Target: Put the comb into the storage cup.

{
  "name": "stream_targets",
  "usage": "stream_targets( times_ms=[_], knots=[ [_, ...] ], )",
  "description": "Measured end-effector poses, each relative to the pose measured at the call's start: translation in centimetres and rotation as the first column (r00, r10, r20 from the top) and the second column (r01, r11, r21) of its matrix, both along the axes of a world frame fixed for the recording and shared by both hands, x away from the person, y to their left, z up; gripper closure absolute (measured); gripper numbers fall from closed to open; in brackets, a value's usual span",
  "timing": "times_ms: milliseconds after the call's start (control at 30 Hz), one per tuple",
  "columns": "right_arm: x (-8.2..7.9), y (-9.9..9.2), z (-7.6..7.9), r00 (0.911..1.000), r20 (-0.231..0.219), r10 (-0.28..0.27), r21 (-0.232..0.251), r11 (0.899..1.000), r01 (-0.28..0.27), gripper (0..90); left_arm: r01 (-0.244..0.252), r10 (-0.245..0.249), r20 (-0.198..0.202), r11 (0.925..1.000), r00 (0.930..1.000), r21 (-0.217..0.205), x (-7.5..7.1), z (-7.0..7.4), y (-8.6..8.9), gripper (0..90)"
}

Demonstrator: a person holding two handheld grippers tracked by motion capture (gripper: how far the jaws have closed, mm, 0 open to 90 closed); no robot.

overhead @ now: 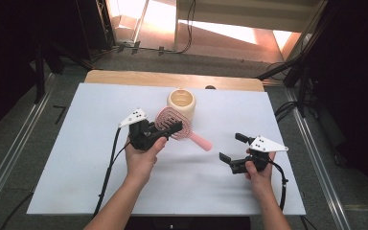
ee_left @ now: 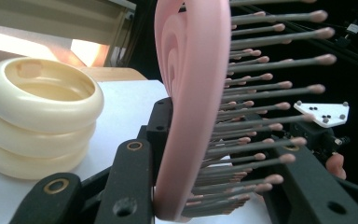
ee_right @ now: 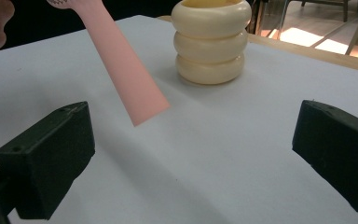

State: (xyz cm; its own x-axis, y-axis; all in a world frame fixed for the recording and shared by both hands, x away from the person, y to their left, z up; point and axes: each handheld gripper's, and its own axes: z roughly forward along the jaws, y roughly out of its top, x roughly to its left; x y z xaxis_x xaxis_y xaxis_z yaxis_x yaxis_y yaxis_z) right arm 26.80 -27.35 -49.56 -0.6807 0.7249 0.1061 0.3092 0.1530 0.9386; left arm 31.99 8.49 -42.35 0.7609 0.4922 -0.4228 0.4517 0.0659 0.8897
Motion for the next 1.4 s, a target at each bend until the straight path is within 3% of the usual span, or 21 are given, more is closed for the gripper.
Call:
stream_targets(
  times_ms=[567, 733, 1400],
  knots=[
    [-2.2, -2.8, -0.6, 0.9956, 0.015, -0.093, 0.003, 0.996, 0.093, 0.0, -0.020, 0.020, 0.018, 0.9998, 0.9996, 0.001, 0.5, 0.8, 1.0, 65.6],
    [-2.8, -3.6, -0.6, 0.9950, 0.010, -0.099, 0.027, 0.995, 0.099, 0.0, -0.020, 0.021, 0.022, 0.9998, 0.9995, -0.005, 0.6, 1.0, 1.4, 65.6],
    [-4.5, -5.4, -1.4, 0.9896, -0.002, -0.144, 0.007, 0.990, 0.144, 0.0, -0.052, 0.053, 0.055, 0.9984, 0.9971, -0.020, 1.4, 2.5, 2.4, 65.6]
  ],
)
